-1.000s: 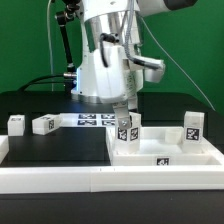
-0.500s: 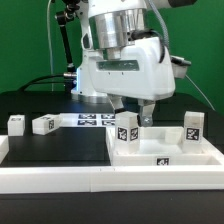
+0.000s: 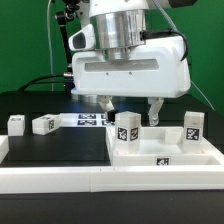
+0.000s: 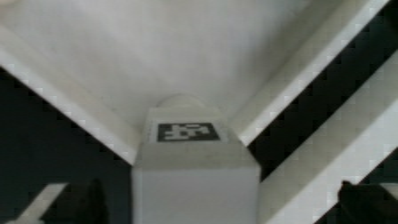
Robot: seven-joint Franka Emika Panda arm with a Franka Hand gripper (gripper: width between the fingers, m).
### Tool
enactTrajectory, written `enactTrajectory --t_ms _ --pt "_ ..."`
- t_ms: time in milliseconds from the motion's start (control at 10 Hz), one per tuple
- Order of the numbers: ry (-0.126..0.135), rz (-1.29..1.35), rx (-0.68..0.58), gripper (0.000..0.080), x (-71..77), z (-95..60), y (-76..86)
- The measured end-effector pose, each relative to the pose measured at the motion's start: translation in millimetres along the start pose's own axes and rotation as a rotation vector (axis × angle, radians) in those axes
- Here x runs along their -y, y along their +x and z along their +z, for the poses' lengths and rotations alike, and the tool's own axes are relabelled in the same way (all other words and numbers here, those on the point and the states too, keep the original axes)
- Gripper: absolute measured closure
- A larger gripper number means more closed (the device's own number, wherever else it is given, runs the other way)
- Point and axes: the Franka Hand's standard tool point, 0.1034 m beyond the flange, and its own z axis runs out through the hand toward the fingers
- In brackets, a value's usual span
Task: Assemble square table
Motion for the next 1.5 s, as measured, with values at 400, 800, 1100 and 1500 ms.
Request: enactTrajectory --t_ms 400,800,1100,1500 --pt "0.001 -0.148 -0.014 0.0176 -2.1 0.6 2.0" --pt "-0.001 -0.136 -0.017 0.0506 -5.0 -0.4 4.9" --pt "0.0 -0.091 -0.018 0.0506 -5.3 -0.5 5.3" --pt "0.019 0.298 -0.011 0.0506 -7.0 -0.9 6.6"
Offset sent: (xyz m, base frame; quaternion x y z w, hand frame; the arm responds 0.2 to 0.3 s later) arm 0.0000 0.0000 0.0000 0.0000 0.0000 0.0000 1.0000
